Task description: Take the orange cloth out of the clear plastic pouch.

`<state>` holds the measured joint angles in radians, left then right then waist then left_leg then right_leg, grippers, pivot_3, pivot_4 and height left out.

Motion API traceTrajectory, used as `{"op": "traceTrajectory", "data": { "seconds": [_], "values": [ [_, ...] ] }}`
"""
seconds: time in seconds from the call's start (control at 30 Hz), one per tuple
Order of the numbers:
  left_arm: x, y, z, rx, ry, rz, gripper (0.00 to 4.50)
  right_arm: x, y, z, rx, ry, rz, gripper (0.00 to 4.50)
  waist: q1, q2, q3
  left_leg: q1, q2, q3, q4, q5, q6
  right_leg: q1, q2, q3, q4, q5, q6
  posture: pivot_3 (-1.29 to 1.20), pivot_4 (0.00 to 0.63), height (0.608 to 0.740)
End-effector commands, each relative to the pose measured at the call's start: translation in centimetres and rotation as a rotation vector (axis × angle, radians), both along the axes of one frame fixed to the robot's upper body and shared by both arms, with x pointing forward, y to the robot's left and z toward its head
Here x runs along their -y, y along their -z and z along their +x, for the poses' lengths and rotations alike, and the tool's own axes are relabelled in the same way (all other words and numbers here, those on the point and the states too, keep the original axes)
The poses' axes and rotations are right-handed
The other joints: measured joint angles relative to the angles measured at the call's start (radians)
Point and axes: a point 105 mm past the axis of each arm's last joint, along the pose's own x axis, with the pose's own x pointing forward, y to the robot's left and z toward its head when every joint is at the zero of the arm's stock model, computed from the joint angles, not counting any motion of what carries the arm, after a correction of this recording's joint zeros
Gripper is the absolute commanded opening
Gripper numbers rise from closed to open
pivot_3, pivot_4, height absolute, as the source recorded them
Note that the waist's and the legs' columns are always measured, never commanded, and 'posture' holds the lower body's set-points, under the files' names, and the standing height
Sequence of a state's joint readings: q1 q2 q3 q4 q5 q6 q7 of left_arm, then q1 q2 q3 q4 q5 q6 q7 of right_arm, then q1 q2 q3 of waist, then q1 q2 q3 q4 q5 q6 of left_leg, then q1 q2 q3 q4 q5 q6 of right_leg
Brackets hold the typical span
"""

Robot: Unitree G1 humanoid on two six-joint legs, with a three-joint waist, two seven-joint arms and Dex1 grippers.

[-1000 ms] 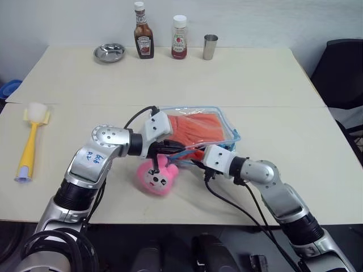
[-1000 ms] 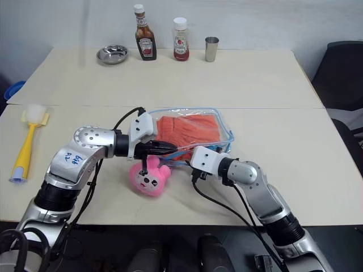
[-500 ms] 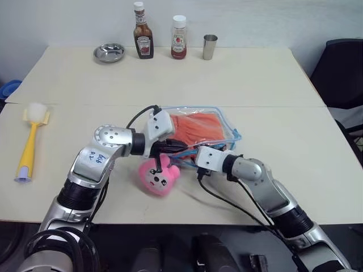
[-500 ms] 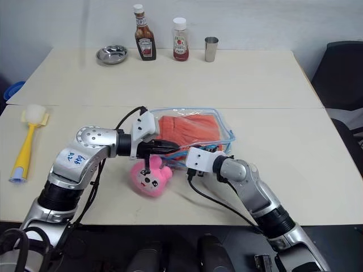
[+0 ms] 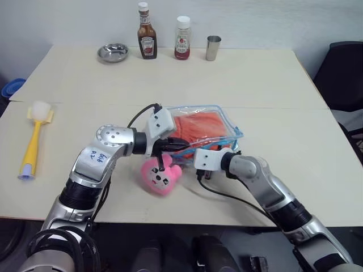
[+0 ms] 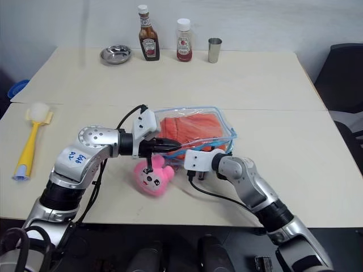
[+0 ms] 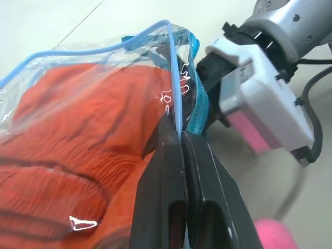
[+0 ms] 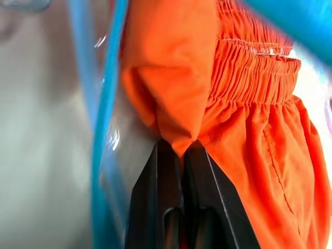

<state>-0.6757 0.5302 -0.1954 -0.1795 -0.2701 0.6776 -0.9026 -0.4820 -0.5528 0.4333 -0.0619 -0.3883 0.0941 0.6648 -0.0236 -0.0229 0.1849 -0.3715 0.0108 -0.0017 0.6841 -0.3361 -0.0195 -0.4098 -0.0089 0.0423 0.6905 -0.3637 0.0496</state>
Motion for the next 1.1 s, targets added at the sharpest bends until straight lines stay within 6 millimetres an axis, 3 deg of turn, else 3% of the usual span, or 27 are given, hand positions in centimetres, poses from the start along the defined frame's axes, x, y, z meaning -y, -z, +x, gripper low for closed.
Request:
{"op": "traceTrajectory", "data": {
  "seconds": [0.03, 0.2, 0.43, 0.6, 0.7, 0.87, 0.97, 1.1],
  "values": [
    [-0.7, -1.2, 1.3, 0.056, -0.066, -0.026, 0.00, 0.2, 0.6, -2.6, -0.023, -0.145, -0.058, 0.02, -0.001, 0.000, 0.000, 0.000, 0.000, 0.000, 0.000, 0.000, 0.000, 0.000, 0.000, 0.000, 0.000, 0.000, 0.000, 0.00, 0.150, 0.740],
    [-1.8, -1.0, 3.8, 0.068, -0.189, -0.040, 0.00, 0.9, -0.2, -7.2, 0.003, -0.420, -0.091, 0.02, -0.002, 0.000, 0.000, 0.000, 0.000, 0.000, -0.001, 0.000, 0.000, 0.000, 0.001, 0.000, -0.001, 0.000, 0.000, 0.00, 0.150, 0.740],
    [-2.4, -0.3, 5.4, 0.100, -0.260, -0.013, 0.00, 3.1, -0.9, -10.4, 0.050, -0.623, -0.156, 0.02, -0.003, 0.000, 0.000, 0.000, 0.001, 0.001, -0.001, 0.000, 0.000, 0.000, 0.001, 0.000, -0.001, 0.000, 0.000, 0.00, 0.150, 0.740],
    [0.8, -1.5, 3.0, 0.061, -0.080, -0.105, 0.00, 3.9, 0.2, -8.9, -0.034, -0.526, -0.188, 0.02, -0.002, 0.000, 0.000, 0.000, 0.001, 0.001, -0.001, 0.000, 0.000, 0.000, 0.001, 0.000, -0.001, 0.000, 0.000, 0.00, 0.150, 0.740],
    [3.2, -2.7, 0.5, 0.031, 0.071, -0.162, 0.00, 3.4, 1.0, -7.6, -0.055, -0.492, -0.204, 0.02, -0.003, 0.000, 0.000, 0.000, 0.001, 0.001, 0.000, 0.000, 0.000, 0.000, 0.001, 0.001, 0.000, 0.000, 0.000, 0.00, 0.150, 0.740],
    [5.2, -3.6, -1.9, -0.026, 0.226, -0.190, 0.00, 2.6, 2.0, -6.0, -0.025, -0.500, -0.310, 0.02, -0.006, 0.000, 0.000, 0.001, 0.001, 0.001, 0.000, 0.000, -0.001, 0.000, 0.001, 0.001, 0.000, 0.000, 0.000, 0.00, 0.150, 0.740],
    [5.7, -3.7, -1.1, -0.009, 0.182, -0.187, 0.00, 2.1, 1.9, -5.8, 0.043, -0.553, -0.370, 0.02, -0.006, 0.000, 0.000, 0.003, 0.001, 0.001, 0.000, 0.001, -0.001, 0.001, 0.001, 0.001, 0.001, 0.000, 0.000, 0.00, 0.150, 0.740],
    [4.4, -1.9, 2.6, 0.056, -0.009, -0.087, 0.00, 1.9, 0.3, -7.5, 0.147, -0.673, -0.374, 0.02, -0.005, 0.000, 0.000, 0.003, 0.001, 0.001, 0.000, 0.001, -0.001, 0.001, 0.001, 0.001, 0.001, 0.000, 0.000, 0.00, 0.150, 0.740]
  ]
}}
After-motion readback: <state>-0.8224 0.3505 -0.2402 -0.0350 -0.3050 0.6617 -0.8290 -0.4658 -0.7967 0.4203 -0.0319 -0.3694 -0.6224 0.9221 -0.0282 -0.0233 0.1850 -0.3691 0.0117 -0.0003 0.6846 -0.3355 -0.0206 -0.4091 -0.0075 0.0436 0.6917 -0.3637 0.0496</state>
